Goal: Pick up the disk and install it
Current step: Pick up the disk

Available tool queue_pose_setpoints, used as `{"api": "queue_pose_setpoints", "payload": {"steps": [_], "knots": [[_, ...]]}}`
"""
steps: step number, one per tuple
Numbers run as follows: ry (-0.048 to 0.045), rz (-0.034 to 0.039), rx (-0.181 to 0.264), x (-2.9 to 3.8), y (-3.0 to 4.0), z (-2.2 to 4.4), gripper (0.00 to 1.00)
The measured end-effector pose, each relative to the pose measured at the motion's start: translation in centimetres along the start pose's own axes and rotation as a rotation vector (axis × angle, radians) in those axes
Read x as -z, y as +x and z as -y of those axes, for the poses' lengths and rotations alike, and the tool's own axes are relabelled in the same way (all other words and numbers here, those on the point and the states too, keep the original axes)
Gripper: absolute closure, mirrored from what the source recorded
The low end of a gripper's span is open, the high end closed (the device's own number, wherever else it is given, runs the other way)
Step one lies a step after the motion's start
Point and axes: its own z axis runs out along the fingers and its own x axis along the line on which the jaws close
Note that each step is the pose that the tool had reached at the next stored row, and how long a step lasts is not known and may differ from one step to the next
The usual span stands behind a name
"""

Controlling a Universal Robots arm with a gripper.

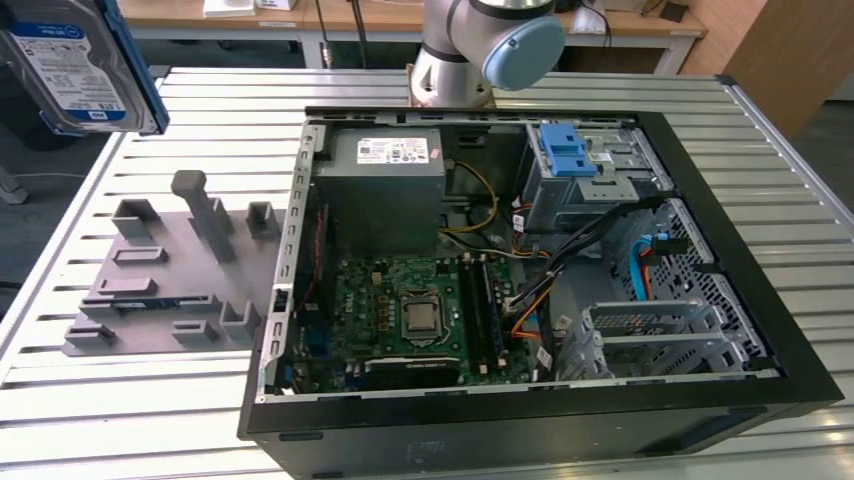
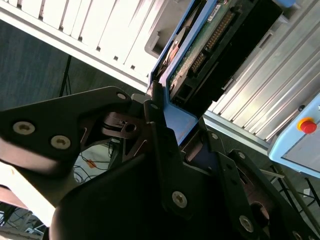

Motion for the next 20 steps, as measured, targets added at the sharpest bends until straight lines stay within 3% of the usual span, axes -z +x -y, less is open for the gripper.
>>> {"api": "queue_pose_setpoints", "payload": {"steps": [8, 10, 20], "knots": [[0.0, 0.0, 0.0, 0.26, 0.0, -0.01, 0.63], [0.0, 0.0, 0.0, 0.8, -0.01, -0.02, 0.63], [-0.0001, 0.0, 0.0, 1.16, -0.01, -0.03, 0.63]]}}
